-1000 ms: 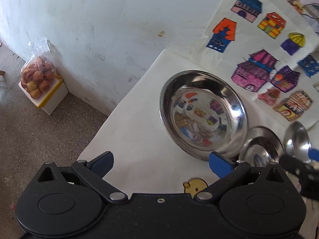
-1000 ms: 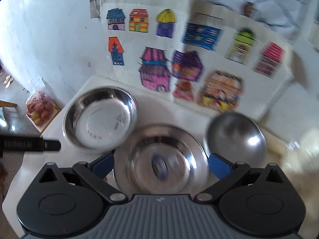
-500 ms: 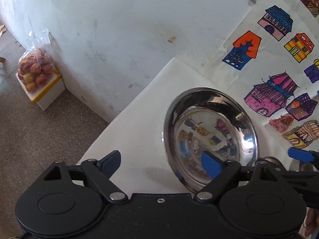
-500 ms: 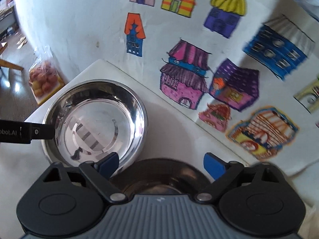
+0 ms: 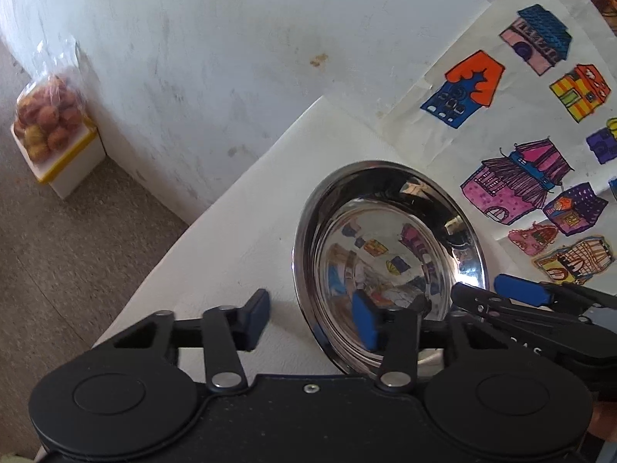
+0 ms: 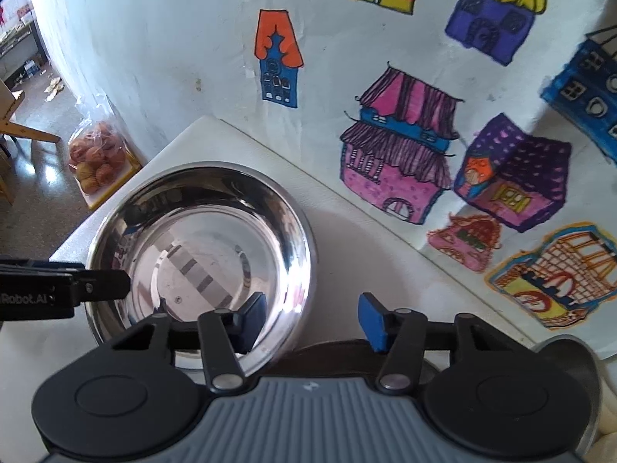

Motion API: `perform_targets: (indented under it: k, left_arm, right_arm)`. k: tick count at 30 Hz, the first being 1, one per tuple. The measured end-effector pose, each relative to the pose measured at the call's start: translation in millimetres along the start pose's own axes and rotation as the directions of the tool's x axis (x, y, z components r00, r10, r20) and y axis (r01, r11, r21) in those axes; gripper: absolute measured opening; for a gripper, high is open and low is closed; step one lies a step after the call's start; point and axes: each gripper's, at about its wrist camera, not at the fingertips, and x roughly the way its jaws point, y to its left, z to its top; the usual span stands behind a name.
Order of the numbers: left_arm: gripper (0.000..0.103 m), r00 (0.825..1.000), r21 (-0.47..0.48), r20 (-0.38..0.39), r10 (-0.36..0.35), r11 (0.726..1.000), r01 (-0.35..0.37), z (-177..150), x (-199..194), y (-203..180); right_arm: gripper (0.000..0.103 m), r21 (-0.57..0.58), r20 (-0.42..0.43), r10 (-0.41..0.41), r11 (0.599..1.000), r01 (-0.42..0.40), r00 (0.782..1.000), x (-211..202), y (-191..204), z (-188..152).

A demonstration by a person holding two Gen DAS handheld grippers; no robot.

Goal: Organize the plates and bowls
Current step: 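Close the left tool on the large plate rim while the right tool closes on the opposite rim, then lift the large plate with both tools and lower it onto the plain steel plate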

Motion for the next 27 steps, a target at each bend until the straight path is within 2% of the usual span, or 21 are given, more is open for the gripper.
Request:
perform_targets:
  k: [1,2,3,4,5,7,15,22,27]
  left_arm:
    - [0.040,1.000,-0.007,0.002,0.002,1.000,-0.002,0.5,0.4,0.4]
    - [0.037,1.000,-0.012,0.002,0.002,1.000,-0.002,1.1,0.8,0.6]
    - [0.029,1.000,-0.021,0.000,0.000,1.000,0.000,1.8,1.4,1.4]
    - [0.021,1.000,-0.032,-0.004,-0.002,0.999,0.002,2.2,2.3,2.4]
    - [0.016,1.000,-0.040,-0.006,-0.002,0.999,0.002,2.4,3.1,2.9]
    - [0.011,1.000,-0.048,-0.004,0.013,0.999,-0.013,1.8,3.1,4.1]
    - [0.010,1.000,-0.008,0.010,0.012,1.000,-0.012,0.4,-8.9,2.8]
    - [0.010,0.999,0.061,0.032,-0.020,0.998,0.018,-4.3,-42.1,-3.3]
    - [0.011,0.999,0.116,0.032,-0.043,0.993,0.039,-23.0,-66.2,-20.6]
  right_arm:
    - [0.054,0.003,-0.001,0.004,1.000,-0.004,1.000,2.0,1.1,1.0]
    - [0.048,0.003,-0.003,0.005,1.000,-0.005,1.000,3.7,1.9,1.4]
    - [0.040,0.004,-0.006,0.007,1.000,-0.007,1.000,6.1,3.0,2.0]
    - [0.036,0.007,-0.011,0.010,1.000,-0.009,1.000,8.7,3.9,2.4]
    - [0.029,0.012,-0.014,0.014,1.000,-0.014,1.000,10.6,4.6,2.0]
    - [0.023,0.027,-0.013,0.025,0.999,-0.025,1.000,13.9,6.0,1.7]
    - [0.018,0.059,0.027,0.033,0.998,-0.034,0.999,3.3,8.2,-4.8]
    - [0.018,0.043,0.090,0.050,0.998,-0.054,0.995,-45.0,4.6,-24.0]
    - [0.018,0.087,0.128,0.052,0.994,-0.063,0.990,-82.3,-1.5,-41.8]
